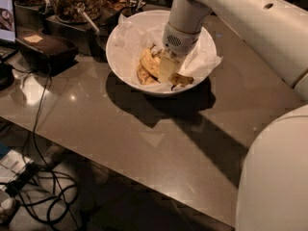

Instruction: Pick banana from white bowl

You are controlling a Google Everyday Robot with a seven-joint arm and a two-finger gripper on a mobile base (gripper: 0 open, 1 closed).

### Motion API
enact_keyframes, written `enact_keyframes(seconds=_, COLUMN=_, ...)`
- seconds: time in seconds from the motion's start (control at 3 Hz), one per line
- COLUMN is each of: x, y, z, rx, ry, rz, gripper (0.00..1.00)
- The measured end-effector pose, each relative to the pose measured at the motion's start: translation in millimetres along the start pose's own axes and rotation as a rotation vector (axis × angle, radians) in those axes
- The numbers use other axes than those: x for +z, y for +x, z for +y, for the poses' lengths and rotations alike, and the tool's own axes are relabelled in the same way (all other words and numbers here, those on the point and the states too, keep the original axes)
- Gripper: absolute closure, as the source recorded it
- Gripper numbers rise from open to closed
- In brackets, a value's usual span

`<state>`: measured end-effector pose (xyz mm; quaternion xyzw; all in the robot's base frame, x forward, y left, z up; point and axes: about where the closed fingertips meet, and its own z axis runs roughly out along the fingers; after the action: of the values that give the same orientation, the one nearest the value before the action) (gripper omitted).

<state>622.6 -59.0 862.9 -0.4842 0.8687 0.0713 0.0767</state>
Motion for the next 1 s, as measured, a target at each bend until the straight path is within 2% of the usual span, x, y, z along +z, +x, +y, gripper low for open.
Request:
enact_keyframes(seconds=0.67, x=-29, y=2, z=3, rx=-0.066, ry=0.049, rz=-0.060, gripper=1.00)
enact_keyframes(seconds=1.0, x=-38, y=7, z=-1, rx=-0.100, ry=0.056, rz=-0.093, gripper=1.00)
